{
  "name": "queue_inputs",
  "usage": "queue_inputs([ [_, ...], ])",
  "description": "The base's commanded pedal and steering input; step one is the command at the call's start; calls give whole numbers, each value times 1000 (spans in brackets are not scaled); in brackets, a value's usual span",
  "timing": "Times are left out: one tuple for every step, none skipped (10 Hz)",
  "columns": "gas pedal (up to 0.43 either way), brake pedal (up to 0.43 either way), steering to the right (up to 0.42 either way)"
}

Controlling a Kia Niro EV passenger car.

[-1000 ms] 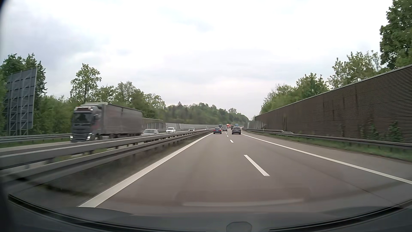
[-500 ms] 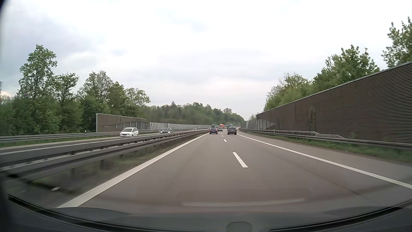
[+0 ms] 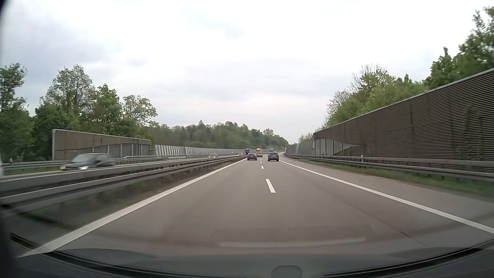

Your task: Follow the waypoints while adhering to traffic rules and regulations

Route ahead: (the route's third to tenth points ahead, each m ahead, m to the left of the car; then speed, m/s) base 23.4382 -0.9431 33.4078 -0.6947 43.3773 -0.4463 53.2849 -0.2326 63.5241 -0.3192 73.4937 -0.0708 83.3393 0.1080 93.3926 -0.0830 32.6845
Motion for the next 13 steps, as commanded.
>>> queue_inputs([
  [220,0,7],
  [220,0,5],
  [220,0,4],
  [197,0,4],
  [189,0,4],
  [189,0,3],
  [189,0,3],
  [189,0,3],
  [189,0,2],
  [189,0,2],
  [189,0,2],
  [189,0,2],
  [189,0,2],
])
